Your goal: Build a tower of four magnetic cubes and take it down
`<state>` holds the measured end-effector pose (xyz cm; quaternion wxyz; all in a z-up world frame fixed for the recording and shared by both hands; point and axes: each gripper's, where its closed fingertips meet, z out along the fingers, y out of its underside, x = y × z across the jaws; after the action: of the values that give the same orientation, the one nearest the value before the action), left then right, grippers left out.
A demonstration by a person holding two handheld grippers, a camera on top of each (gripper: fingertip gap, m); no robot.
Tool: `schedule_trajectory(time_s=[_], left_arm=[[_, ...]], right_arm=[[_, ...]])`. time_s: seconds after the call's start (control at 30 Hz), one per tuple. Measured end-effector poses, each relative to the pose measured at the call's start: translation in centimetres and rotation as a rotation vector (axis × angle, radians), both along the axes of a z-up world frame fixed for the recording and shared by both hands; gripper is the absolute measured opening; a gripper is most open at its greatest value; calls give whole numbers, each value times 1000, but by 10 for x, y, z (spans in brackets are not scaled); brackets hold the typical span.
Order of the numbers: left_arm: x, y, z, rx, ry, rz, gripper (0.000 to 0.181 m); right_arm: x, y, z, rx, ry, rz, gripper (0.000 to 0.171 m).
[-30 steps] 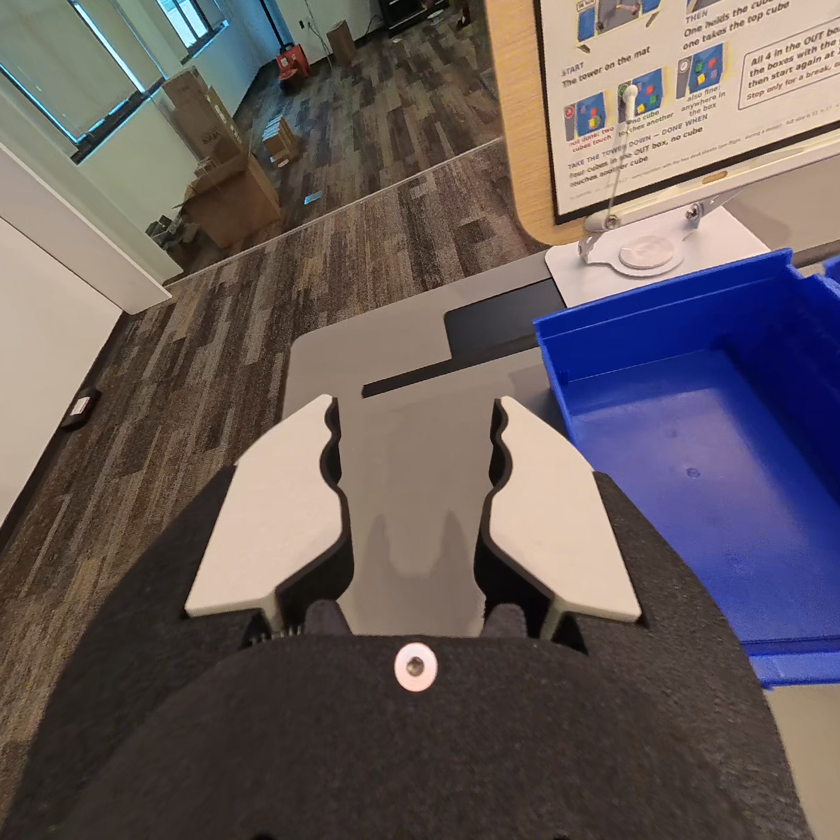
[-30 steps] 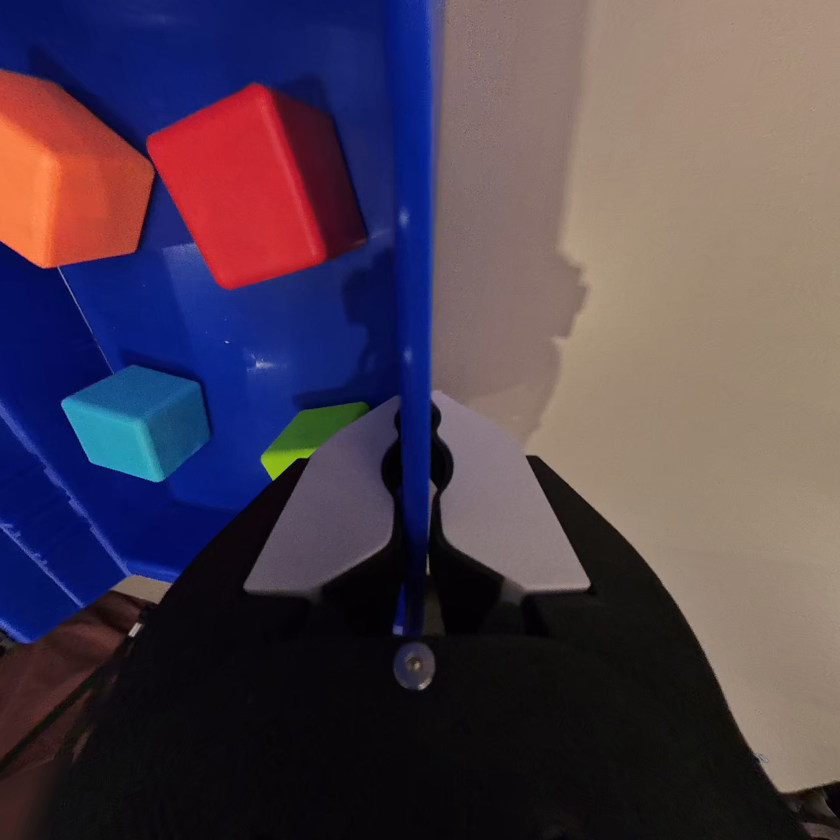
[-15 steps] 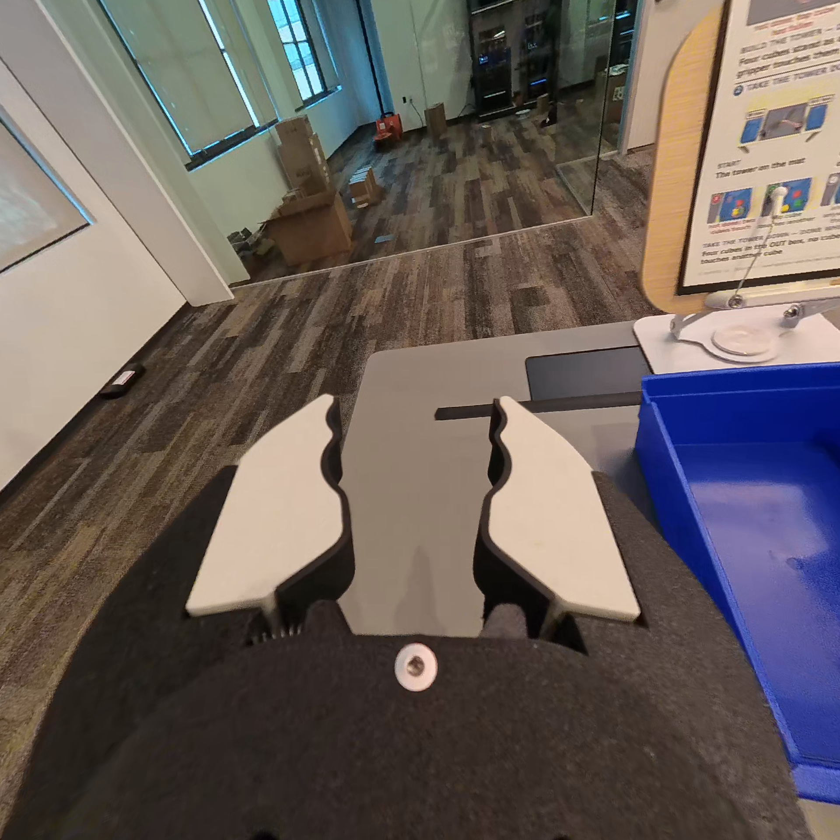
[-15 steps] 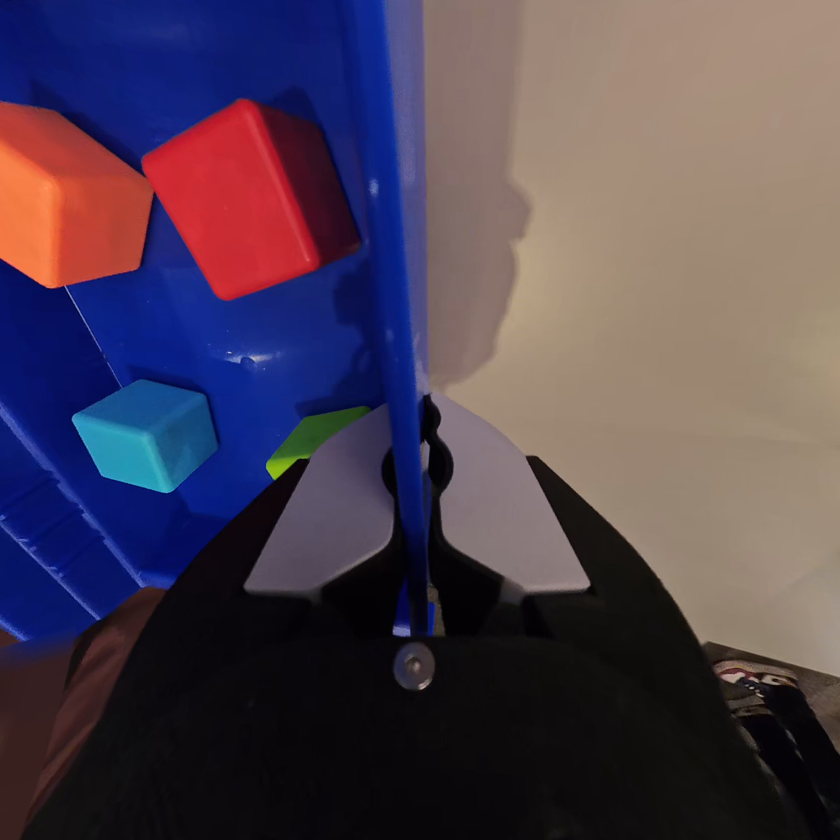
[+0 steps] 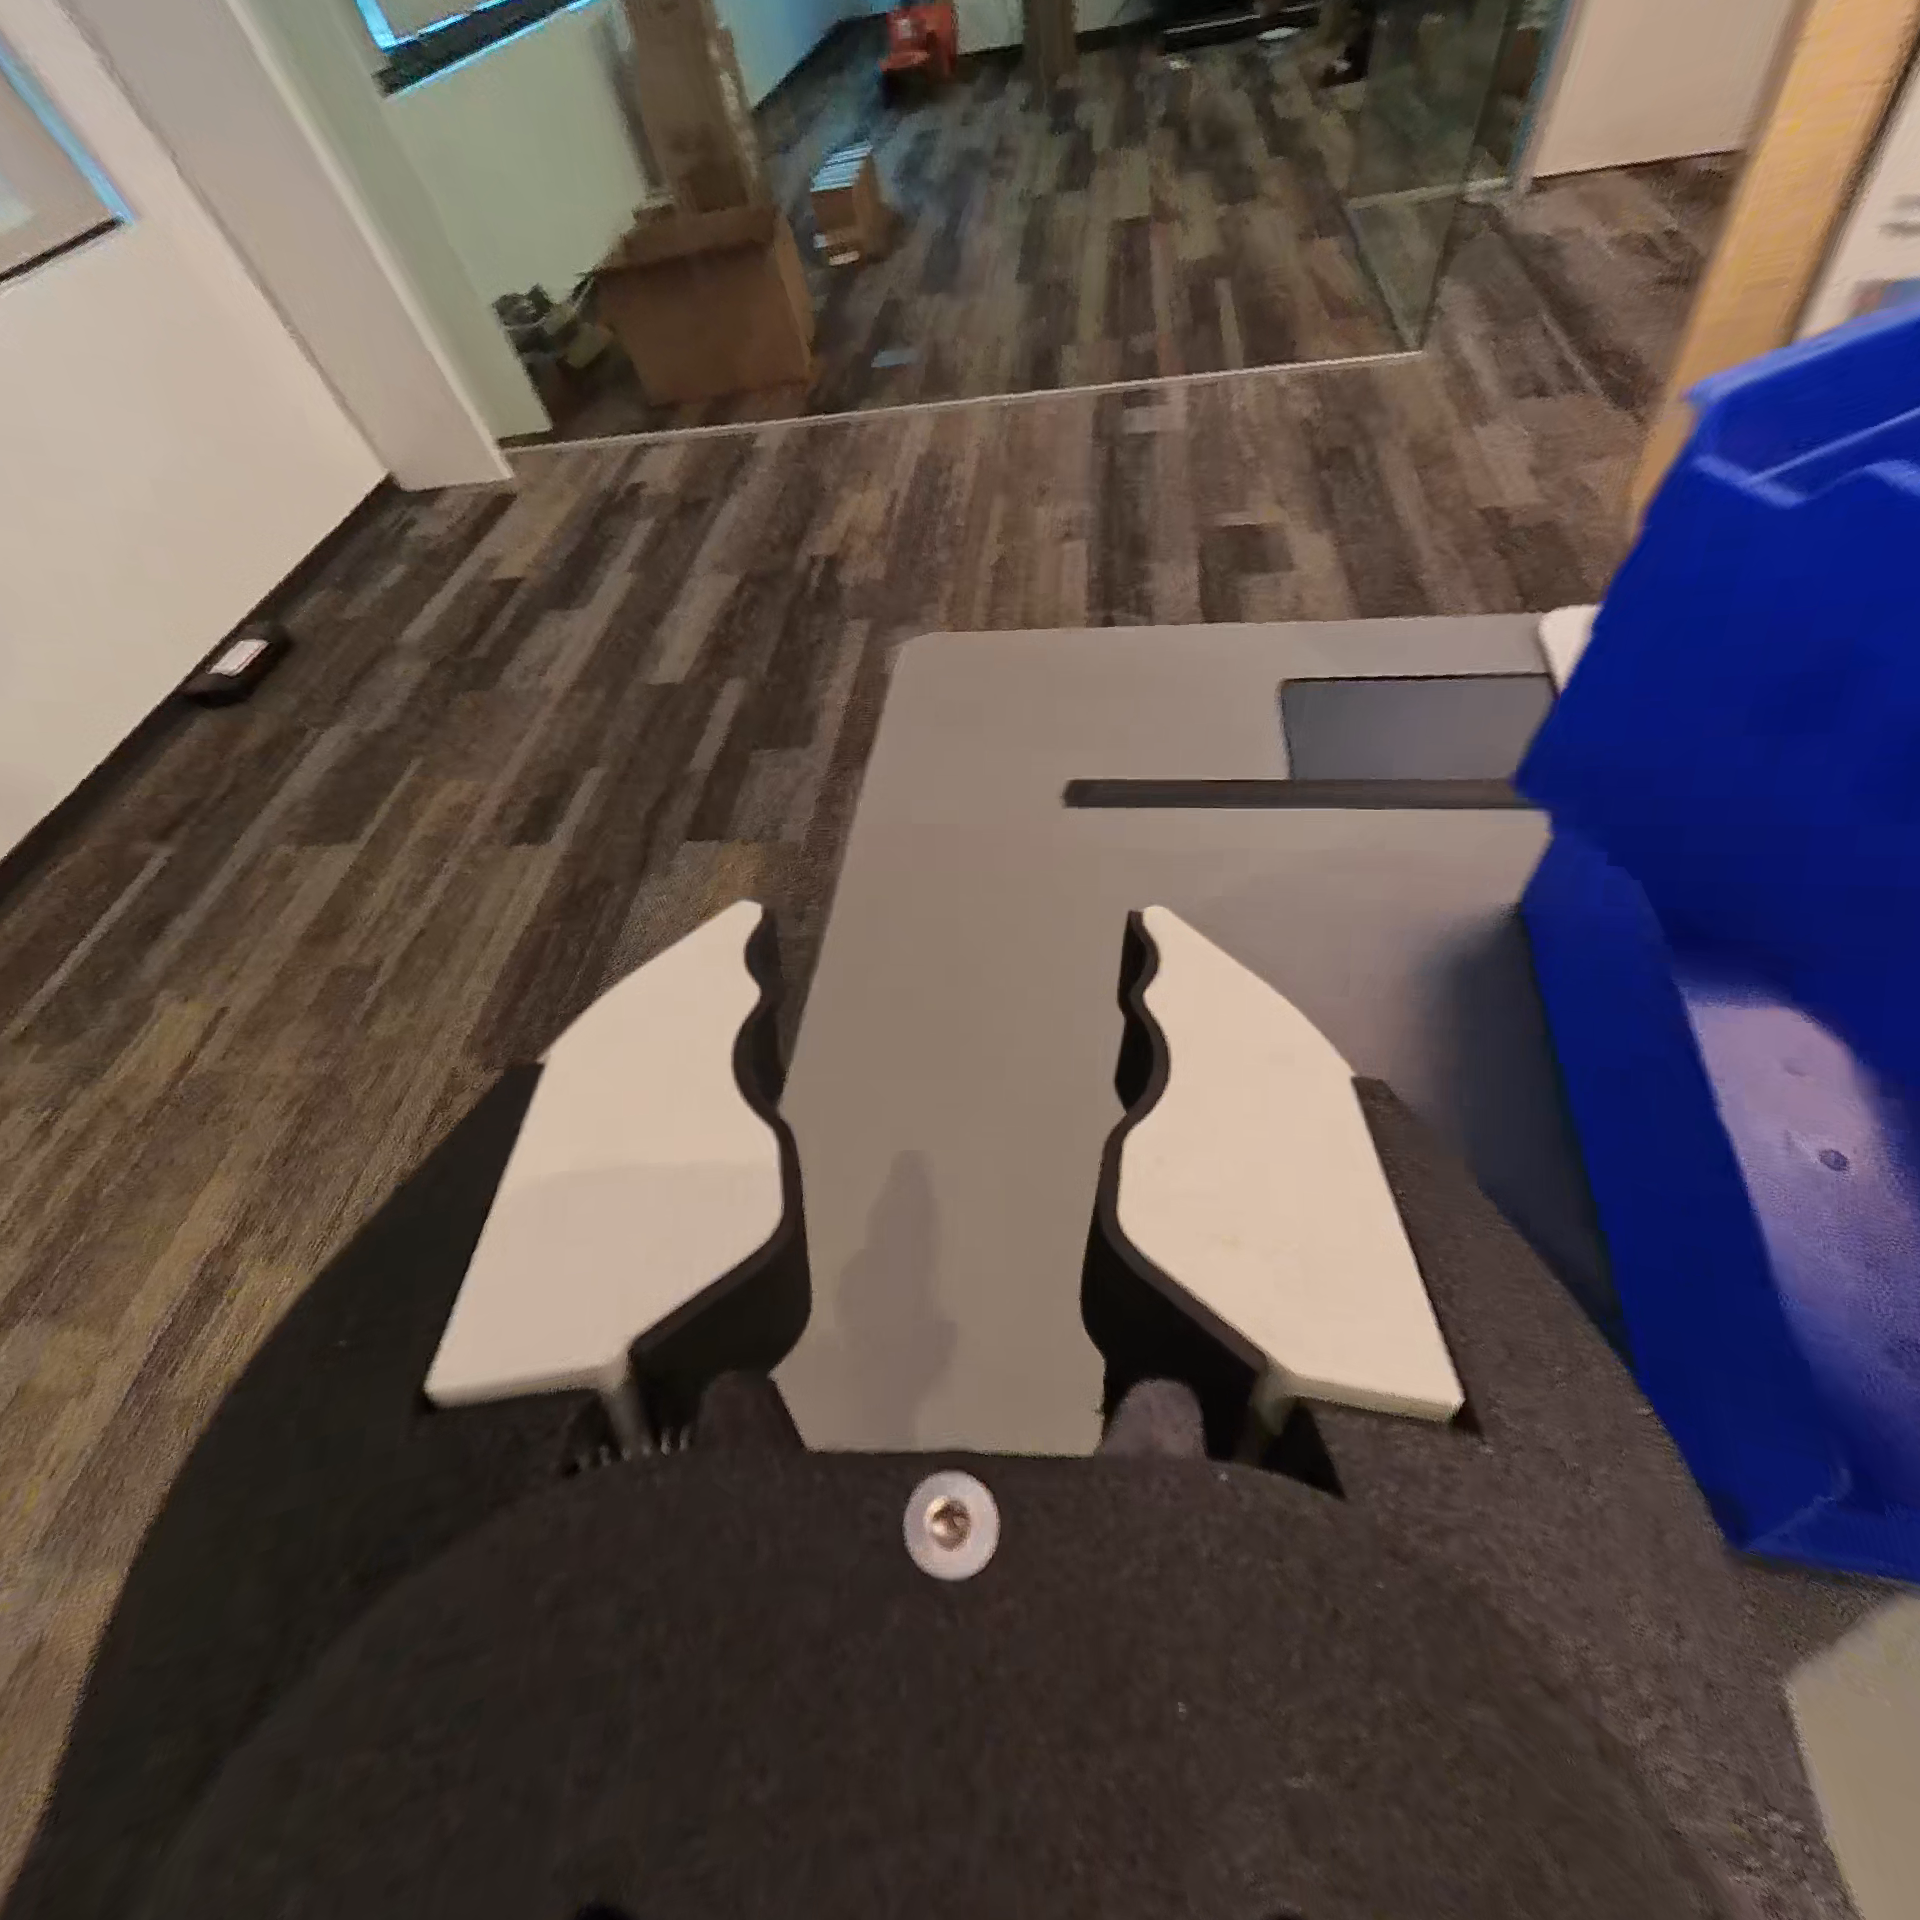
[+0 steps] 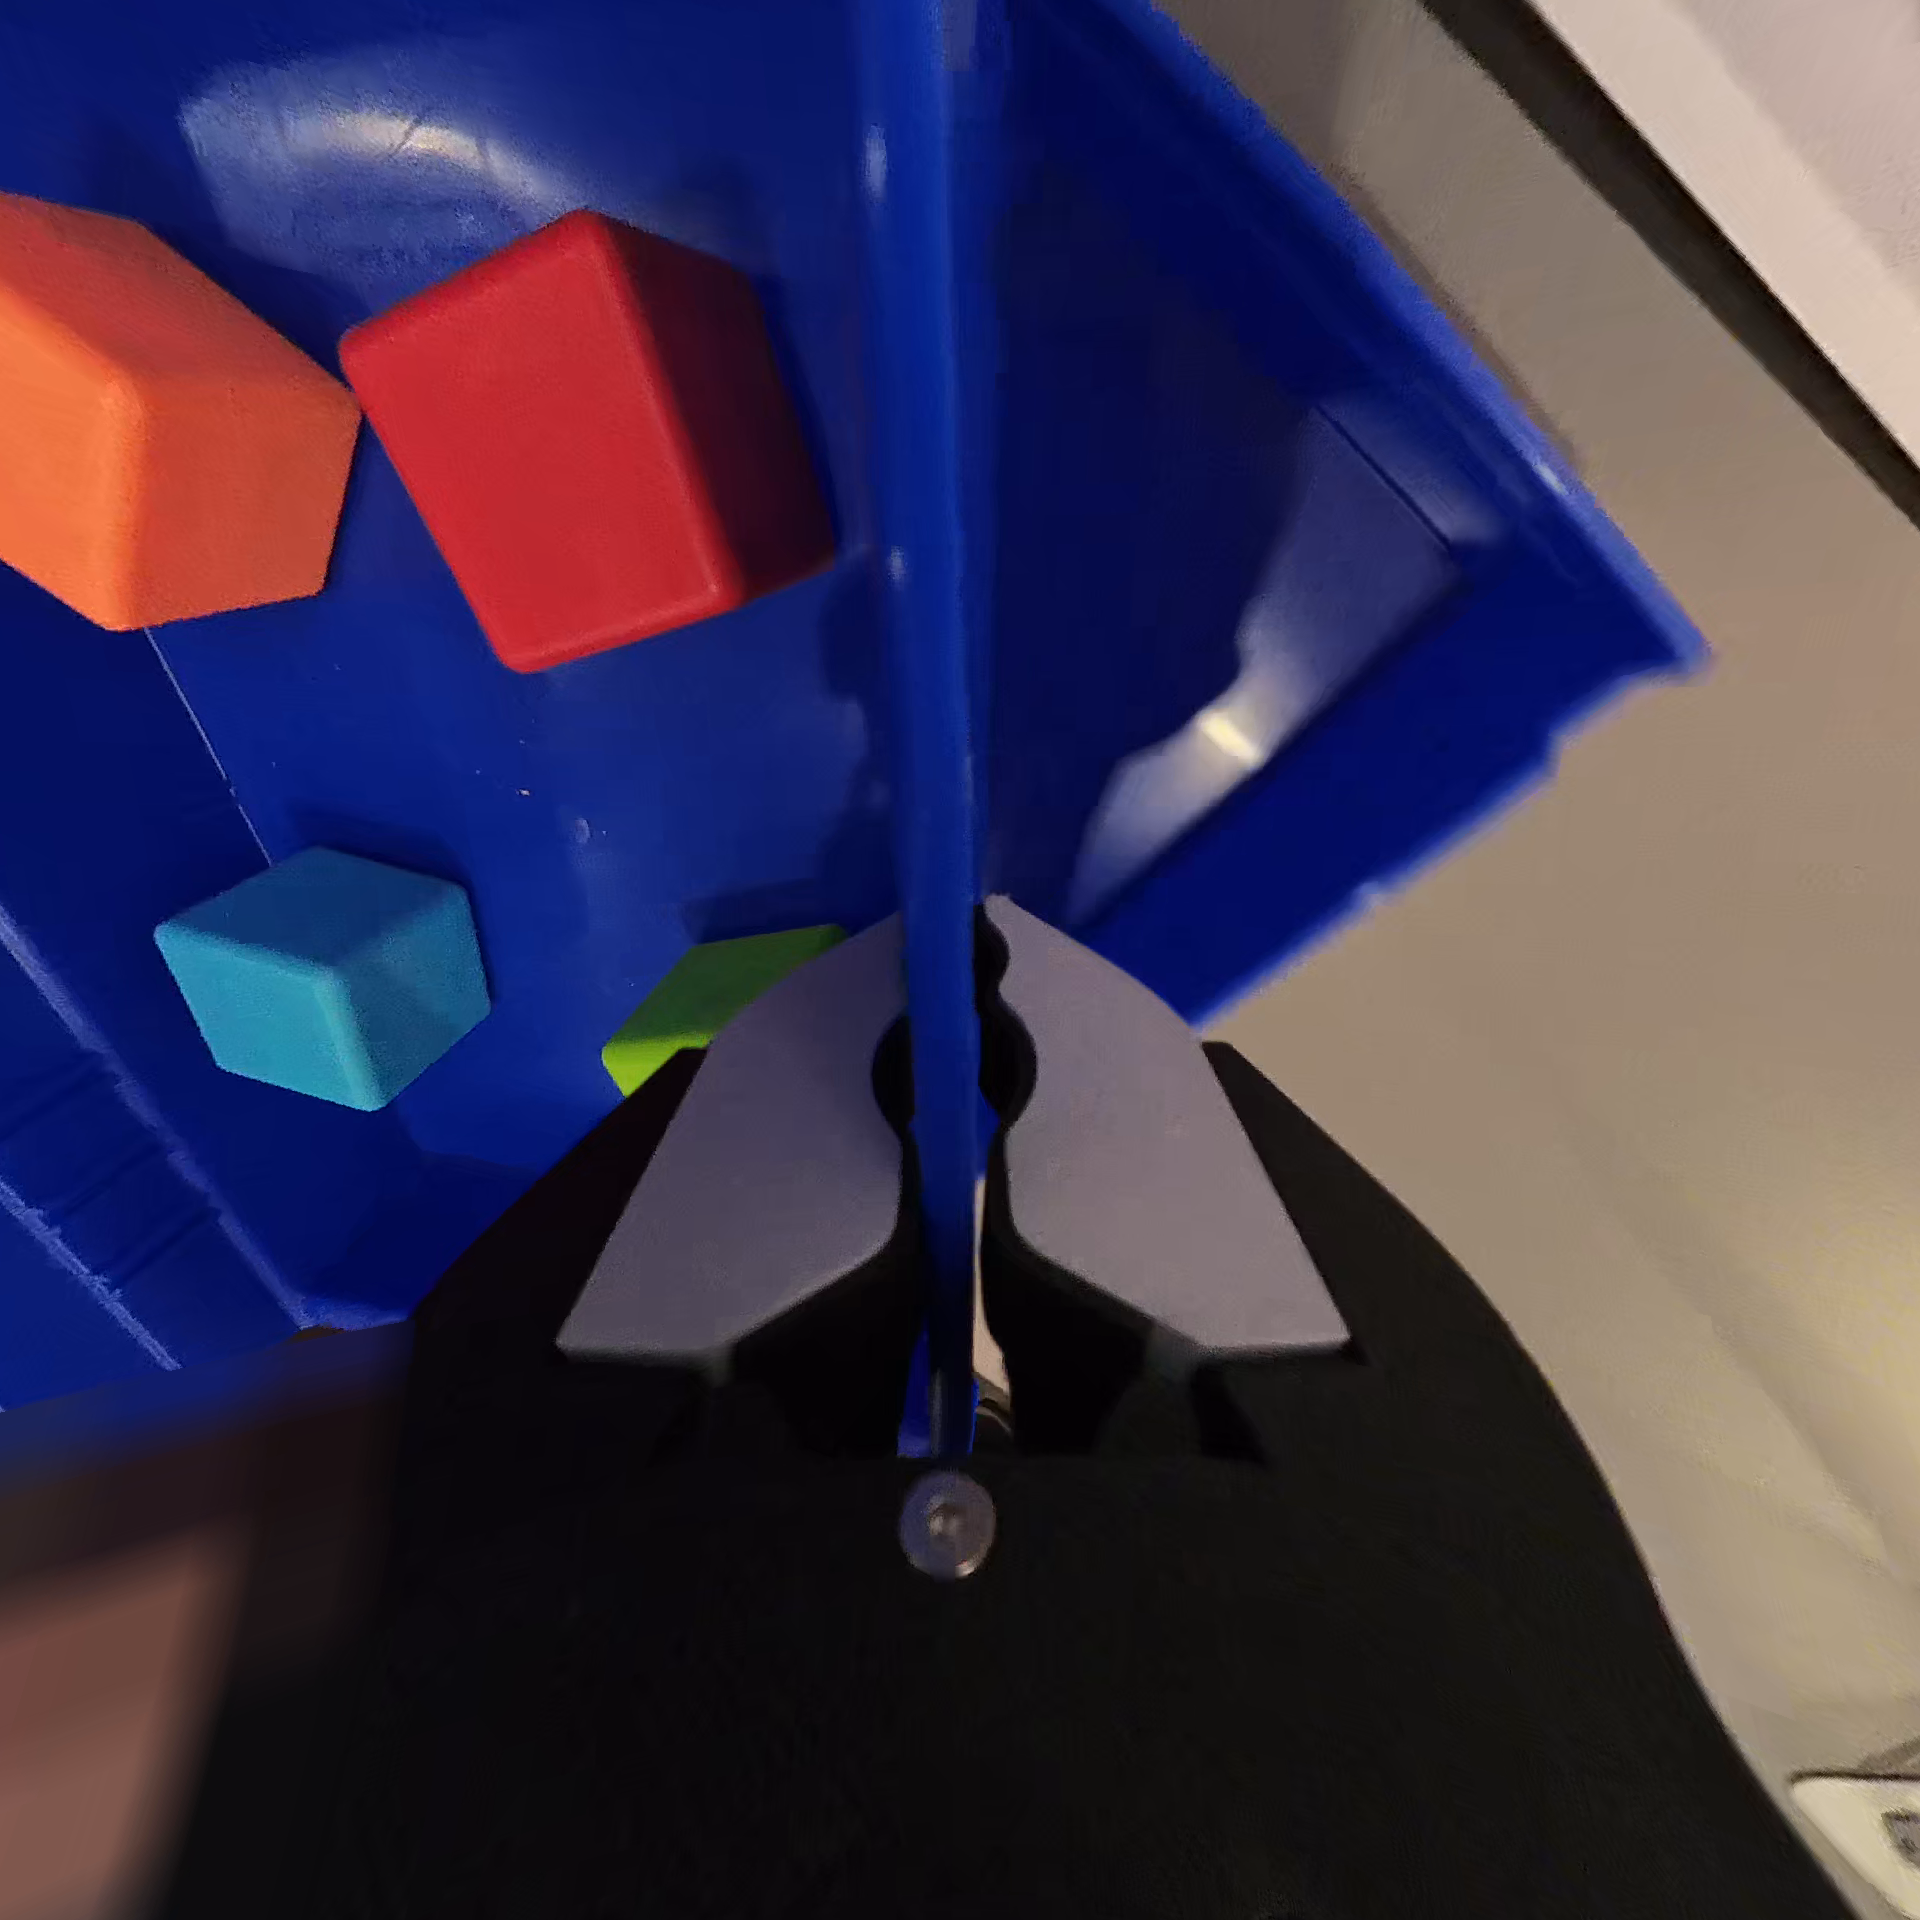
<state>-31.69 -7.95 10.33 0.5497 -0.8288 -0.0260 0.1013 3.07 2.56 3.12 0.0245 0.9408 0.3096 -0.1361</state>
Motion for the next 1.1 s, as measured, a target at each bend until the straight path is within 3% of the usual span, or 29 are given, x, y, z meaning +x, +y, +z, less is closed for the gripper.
schedule_trajectory(time_s=[0.2,0.4,0.6,0.83,0.97,1.03,1.1], left_arm=[[-21,-37,7,34,-91,24,62],[-23,-56,26,104,-52,44,60],[-7,-53,34,127,1,3,58],[4,-40,17,33,0,-47,55],[-1,-37,3,-27,1,-45,61],[-10,-37,-14,-98,-18,-35,68],[-23,-37,-35,-181,-41,-11,72]], right_arm=[[-134,-5,-14,-24,36,156,9],[-218,-7,-46,-31,56,212,8],[-255,-10,-105,-14,18,205,8],[-256,-17,-161,-35,-16,151,14],[-260,-14,-144,39,80,199,21],[-258,-2,-108,190,198,215,21],[-228,16,-61,441,248,176,35]])
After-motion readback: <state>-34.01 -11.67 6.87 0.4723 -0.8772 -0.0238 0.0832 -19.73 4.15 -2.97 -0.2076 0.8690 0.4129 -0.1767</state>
